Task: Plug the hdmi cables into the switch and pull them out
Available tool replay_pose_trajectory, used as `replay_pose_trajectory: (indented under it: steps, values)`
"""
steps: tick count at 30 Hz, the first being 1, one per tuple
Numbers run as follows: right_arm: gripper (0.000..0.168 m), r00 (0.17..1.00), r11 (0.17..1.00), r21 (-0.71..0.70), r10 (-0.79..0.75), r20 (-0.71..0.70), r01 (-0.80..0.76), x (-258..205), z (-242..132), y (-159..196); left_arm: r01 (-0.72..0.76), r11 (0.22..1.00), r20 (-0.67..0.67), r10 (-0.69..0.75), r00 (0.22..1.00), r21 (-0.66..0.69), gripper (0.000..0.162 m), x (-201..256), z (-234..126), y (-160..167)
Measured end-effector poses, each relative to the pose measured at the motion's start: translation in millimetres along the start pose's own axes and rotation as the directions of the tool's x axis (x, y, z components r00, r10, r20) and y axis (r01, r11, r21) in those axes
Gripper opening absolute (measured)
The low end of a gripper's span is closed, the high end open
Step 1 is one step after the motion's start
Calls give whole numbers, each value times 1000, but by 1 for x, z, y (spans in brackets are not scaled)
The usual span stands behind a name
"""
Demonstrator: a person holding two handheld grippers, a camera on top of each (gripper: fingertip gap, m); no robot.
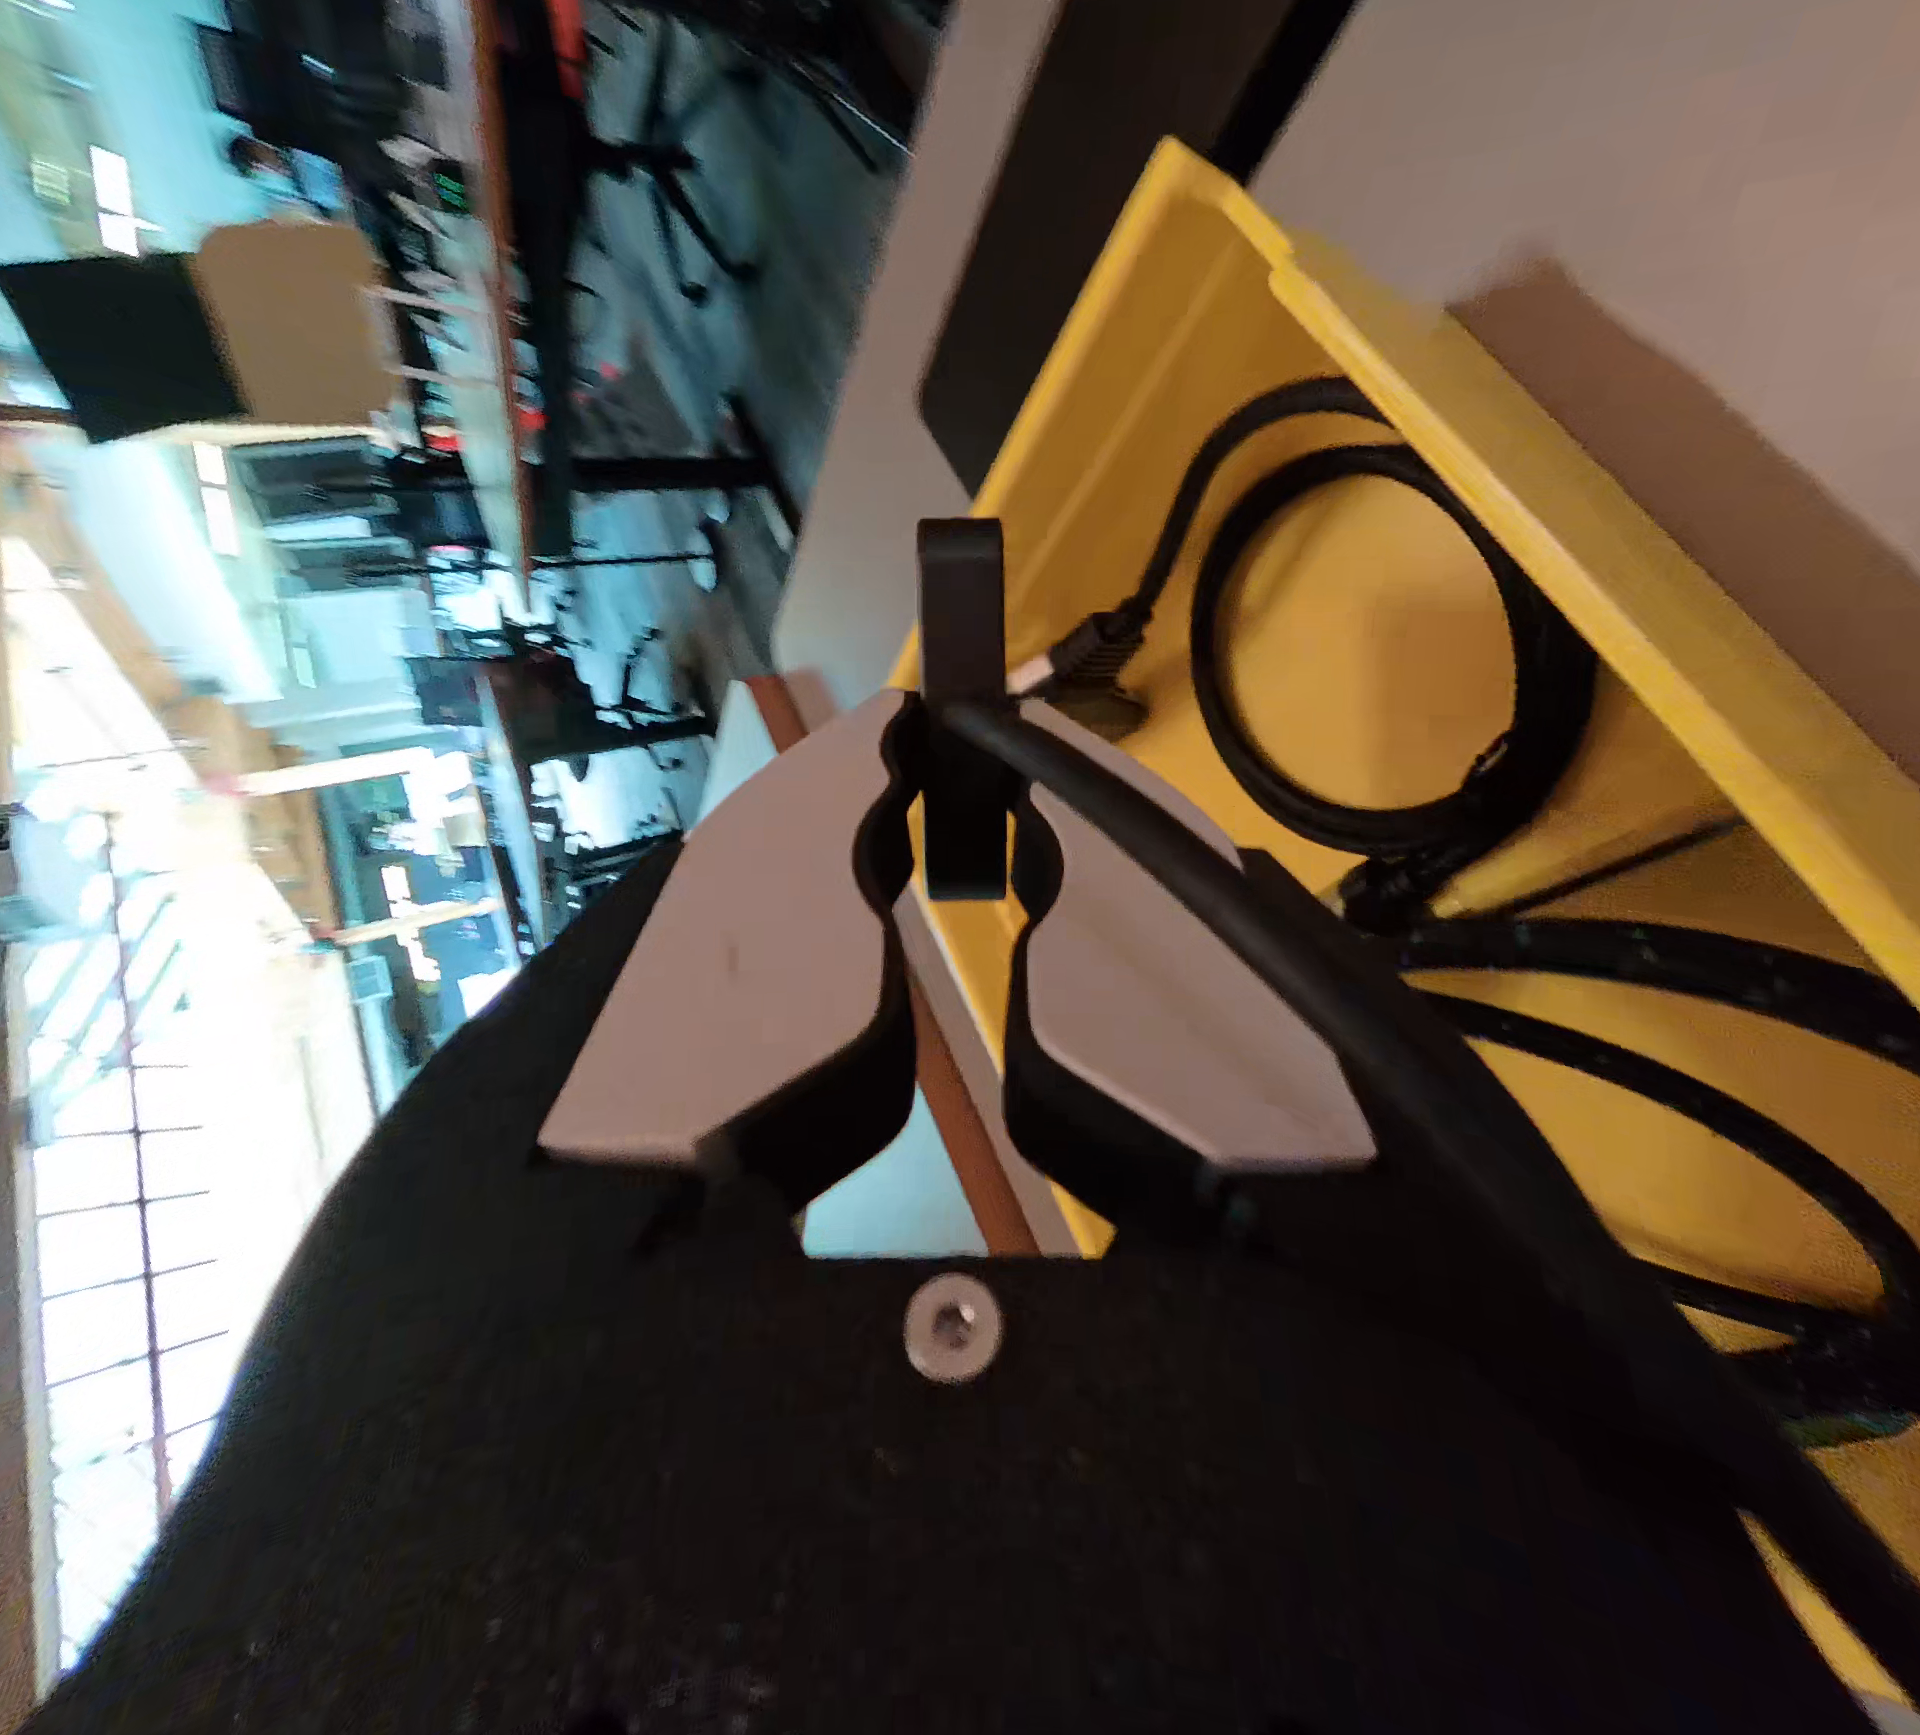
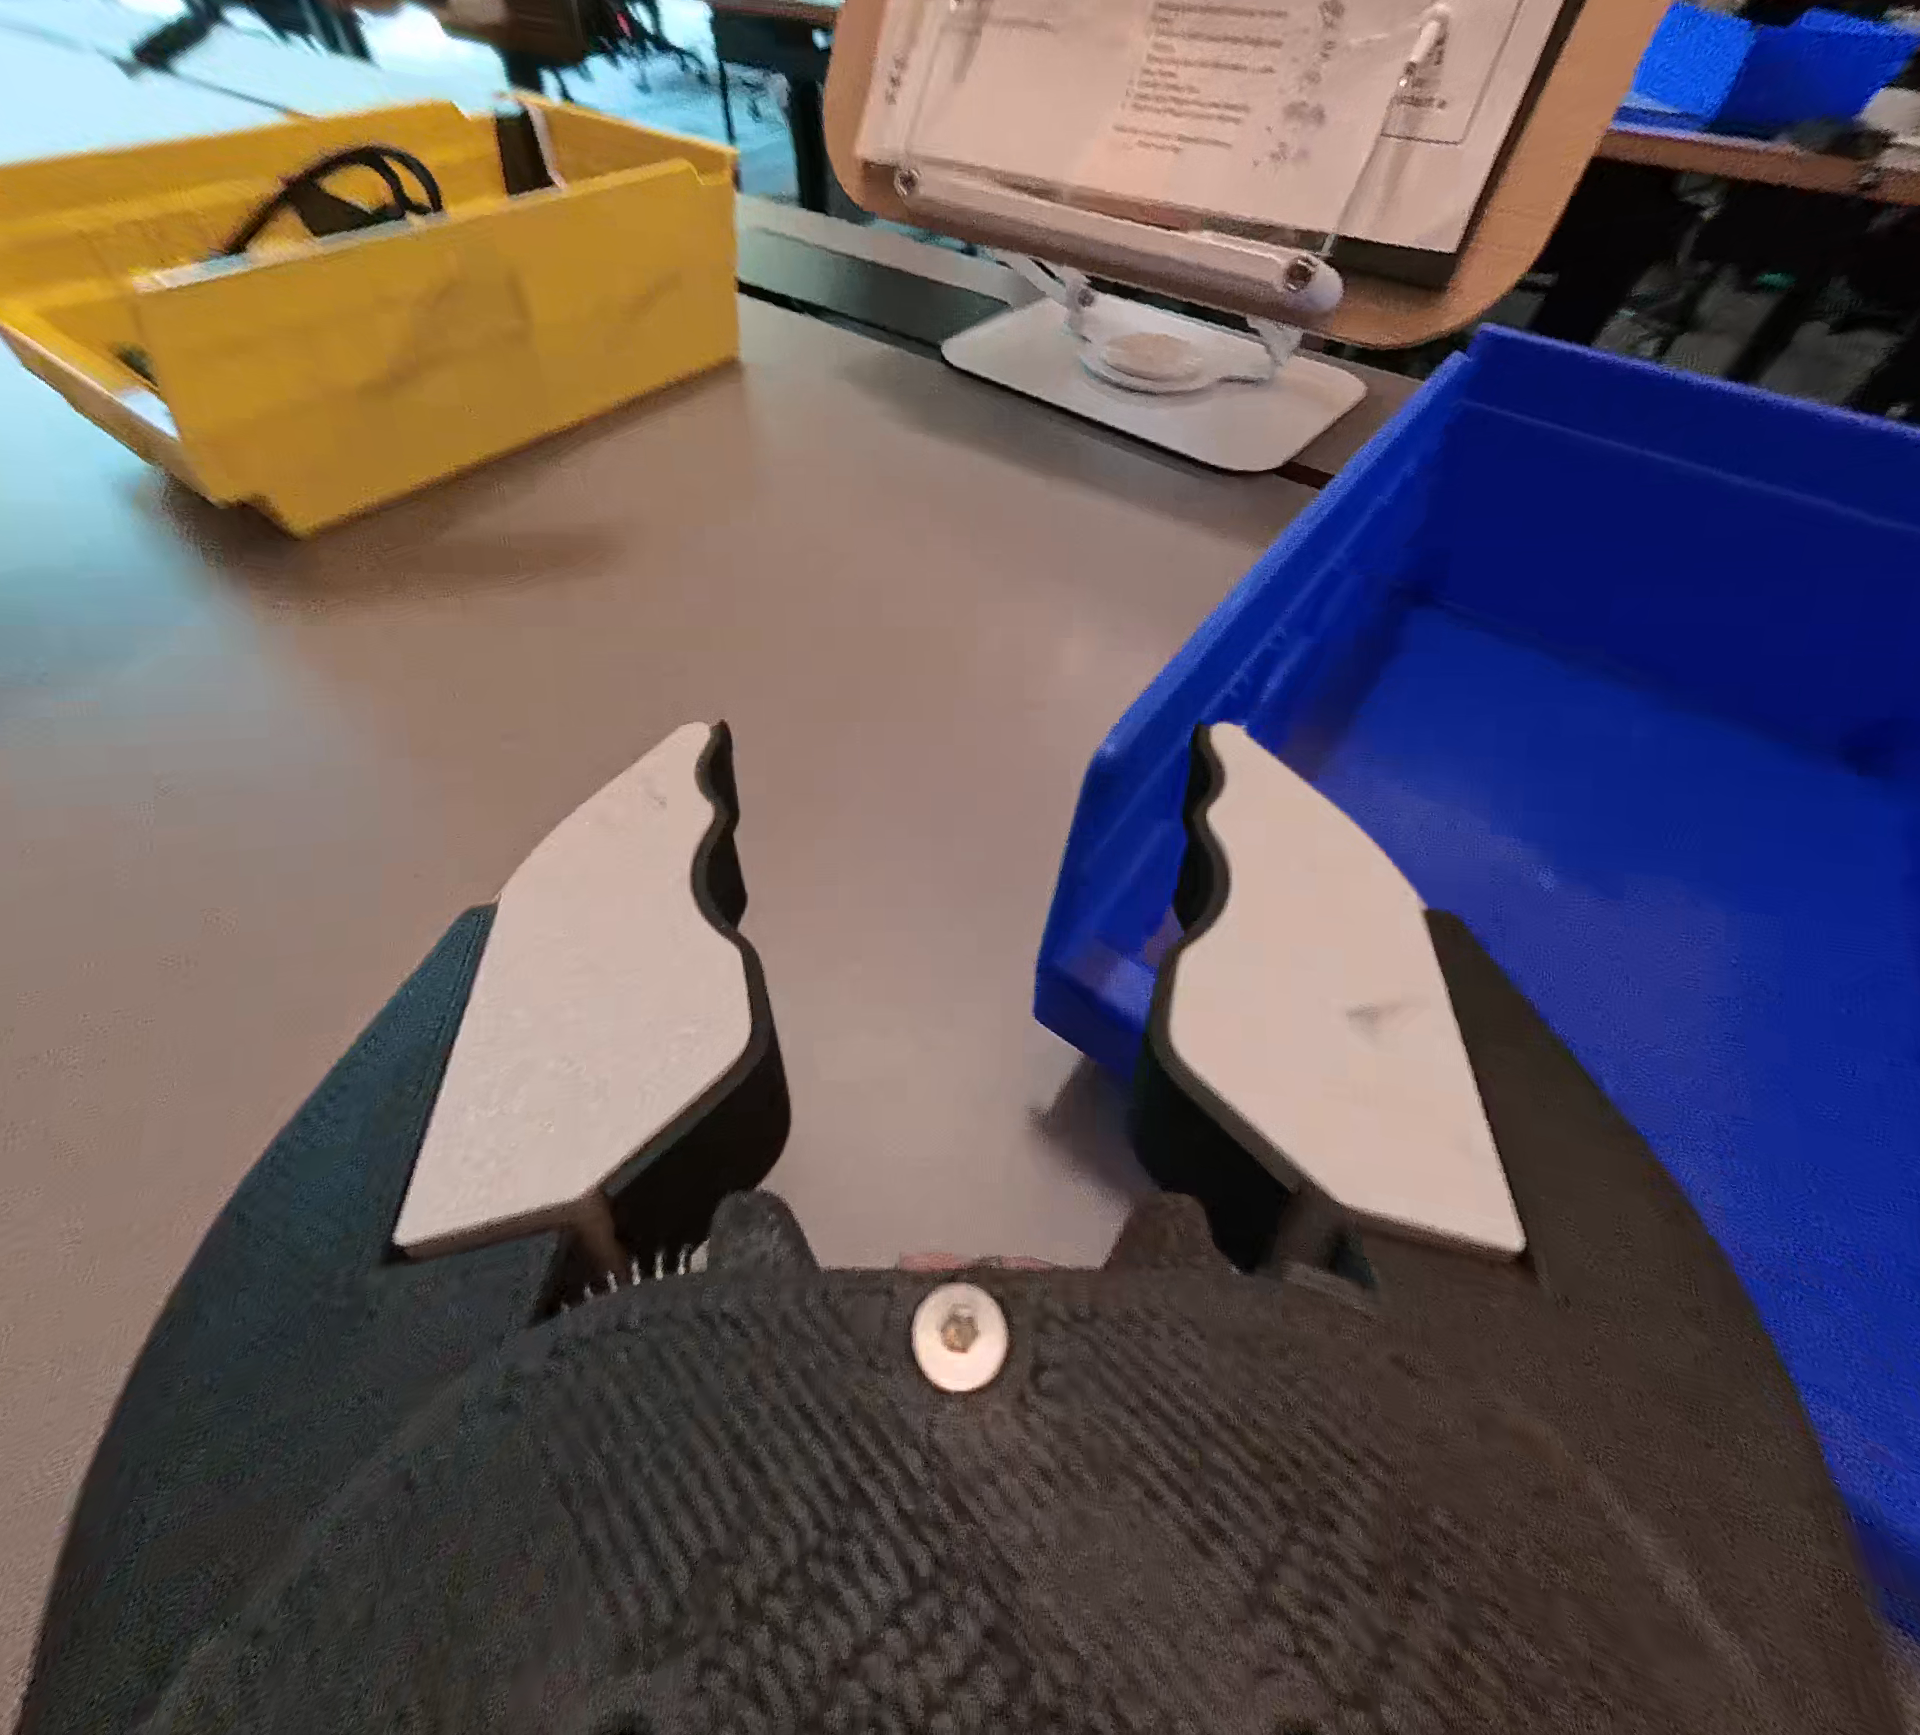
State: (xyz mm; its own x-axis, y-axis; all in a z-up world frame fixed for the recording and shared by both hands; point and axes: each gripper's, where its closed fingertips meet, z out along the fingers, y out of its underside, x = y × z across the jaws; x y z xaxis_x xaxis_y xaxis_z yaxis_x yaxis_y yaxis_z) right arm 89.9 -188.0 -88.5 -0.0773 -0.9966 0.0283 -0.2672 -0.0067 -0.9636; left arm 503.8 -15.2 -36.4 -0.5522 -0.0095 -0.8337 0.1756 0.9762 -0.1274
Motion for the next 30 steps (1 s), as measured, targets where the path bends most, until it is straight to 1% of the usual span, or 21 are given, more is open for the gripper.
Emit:
replay_pose_trajectory:
  steps: [1,3,6,7,9,12,16,18,21,23,25,27,28,30]
  values:
    - [83,999,999,16,29,26,-29,-3,0,-3,1,999,48,-3,999,35,14,-5,-14,-5]
    - [84,993,995,46,87,77,-90,-9,0,-8,-8,991,155,-13,988,131,14,-14,-50,-21]
    - [89,971,978,87,171,170,-188,-22,-1,-14,-112,947,302,16,953,302,13,-9,-114,-52]
    - [92,963,974,86,189,194,-209,-26,0,-15,-155,919,339,25,941,362,13,0,-137,-63]
    - [98,948,972,80,195,252,-221,-34,1,-15,-221,858,370,39,928,463,13,26,-173,-83]
    - [103,933,973,75,186,309,-219,-46,3,-17,-293,753,394,49,918,589,13,70,-211,-108]
    - [103,908,955,155,179,378,-252,-55,-5,-31,-426,636,477,104,873,643,13,120,-243,-134]
    - [103,895,942,186,185,406,-279,-53,-8,-35,-495,565,511,145,847,660,13,144,-254,-144]
    - [103,871,935,205,168,461,-288,-54,-13,-38,-600,477,576,216,788,642,13,174,-267,-153]
    - [101,867,932,237,134,480,-275,-56,-17,-40,-643,414,603,243,760,644,14,190,-280,-155]
    - [102,860,929,257,108,498,-265,-61,-18,-41,-649,378,603,249,758,660,14,202,-292,-156]
    - [98,825,936,248,70,561,-249,-77,-21,-39,-648,336,605,236,761,684,13,213,-309,-157]
    - [97,815,942,251,40,579,-224,-84,-22,-39,-637,313,599,220,770,704,13,217,-318,-158]
    - [96,825,928,321,-26,565,-191,-92,-26,-47,-582,266,554,177,813,769,14,226,-336,-157]
